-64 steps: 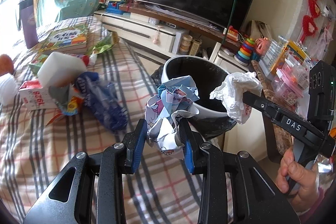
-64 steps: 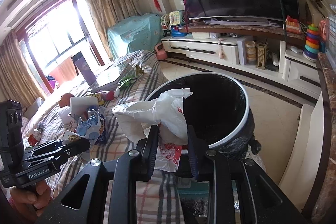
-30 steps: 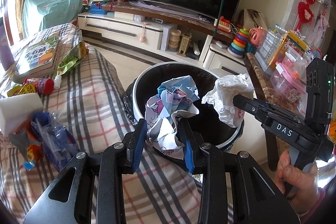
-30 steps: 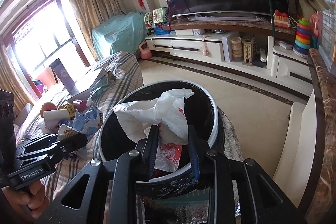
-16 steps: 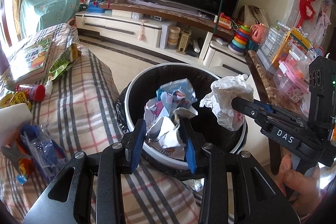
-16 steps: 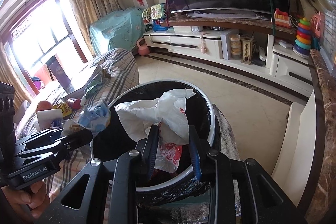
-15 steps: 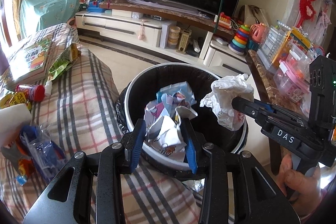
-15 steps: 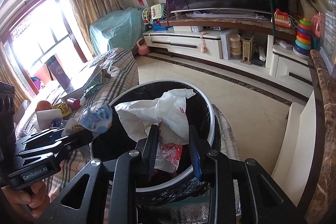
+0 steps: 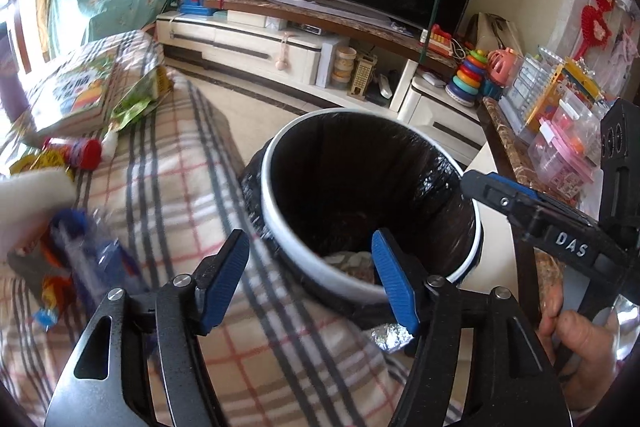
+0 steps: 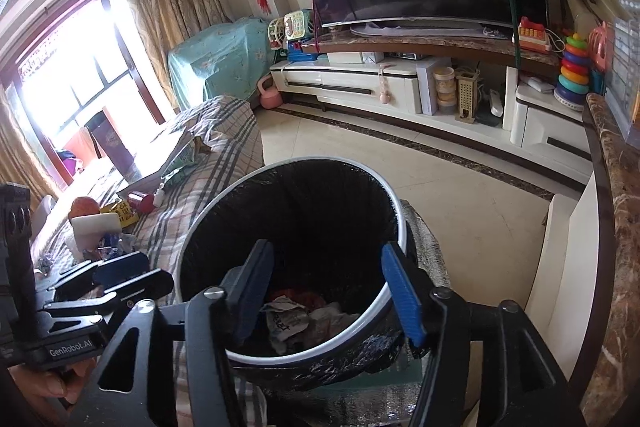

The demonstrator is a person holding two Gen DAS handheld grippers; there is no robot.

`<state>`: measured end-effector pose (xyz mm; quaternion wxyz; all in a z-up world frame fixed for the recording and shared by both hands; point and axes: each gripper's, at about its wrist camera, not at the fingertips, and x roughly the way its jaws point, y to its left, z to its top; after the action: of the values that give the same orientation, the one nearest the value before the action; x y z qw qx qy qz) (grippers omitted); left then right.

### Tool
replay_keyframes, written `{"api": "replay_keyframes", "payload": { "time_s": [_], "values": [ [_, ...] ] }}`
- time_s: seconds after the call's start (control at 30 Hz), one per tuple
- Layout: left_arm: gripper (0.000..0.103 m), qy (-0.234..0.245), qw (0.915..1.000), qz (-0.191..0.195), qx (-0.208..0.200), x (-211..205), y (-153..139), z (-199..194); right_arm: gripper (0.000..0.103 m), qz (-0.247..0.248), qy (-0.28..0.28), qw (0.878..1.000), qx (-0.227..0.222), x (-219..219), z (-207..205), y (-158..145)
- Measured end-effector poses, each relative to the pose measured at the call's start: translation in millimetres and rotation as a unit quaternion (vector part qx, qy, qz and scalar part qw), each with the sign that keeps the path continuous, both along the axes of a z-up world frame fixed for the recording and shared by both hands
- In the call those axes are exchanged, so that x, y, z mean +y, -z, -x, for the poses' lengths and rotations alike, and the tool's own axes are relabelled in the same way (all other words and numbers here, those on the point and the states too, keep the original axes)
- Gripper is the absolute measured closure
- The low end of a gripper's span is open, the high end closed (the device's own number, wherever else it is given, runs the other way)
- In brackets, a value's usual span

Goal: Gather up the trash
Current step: 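Open both tools to drop the paper and plastic bag into the bin, then grasp the colourful snack wrapper with the left tool while the right tool grasps the blue bag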

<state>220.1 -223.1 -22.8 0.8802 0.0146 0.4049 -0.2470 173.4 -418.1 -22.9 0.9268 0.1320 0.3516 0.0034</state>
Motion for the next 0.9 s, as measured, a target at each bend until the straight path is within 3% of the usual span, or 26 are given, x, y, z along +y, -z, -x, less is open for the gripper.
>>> {"api": "replay_keyframes", "payload": {
  "time_s": [0.03,0.13,0.33,0.67,0.9],
  "values": [
    [0.036,-0.004,1.0000,0.002,0.000,4,0,2,0.025,-0.001,-0.001,1.000,-0.002,2,1,-1],
    [0.035,-0.023,0.9996,0.014,-0.006,20,0,12,0.012,-0.008,-0.008,1.000,-0.011,12,6,-3],
    [0.028,-0.060,0.9978,0.021,-0.018,57,-3,27,0.009,-0.016,-0.025,0.999,-0.015,35,10,-2],
    [0.028,-0.129,0.9904,0.045,-0.017,123,4,47,0.008,-0.020,-0.080,0.996,-0.019,83,16,3],
    [0.028,-0.157,0.9869,0.037,-0.015,158,11,53,0.008,-0.028,-0.115,0.993,-0.012,110,14,7]
  ]
}}
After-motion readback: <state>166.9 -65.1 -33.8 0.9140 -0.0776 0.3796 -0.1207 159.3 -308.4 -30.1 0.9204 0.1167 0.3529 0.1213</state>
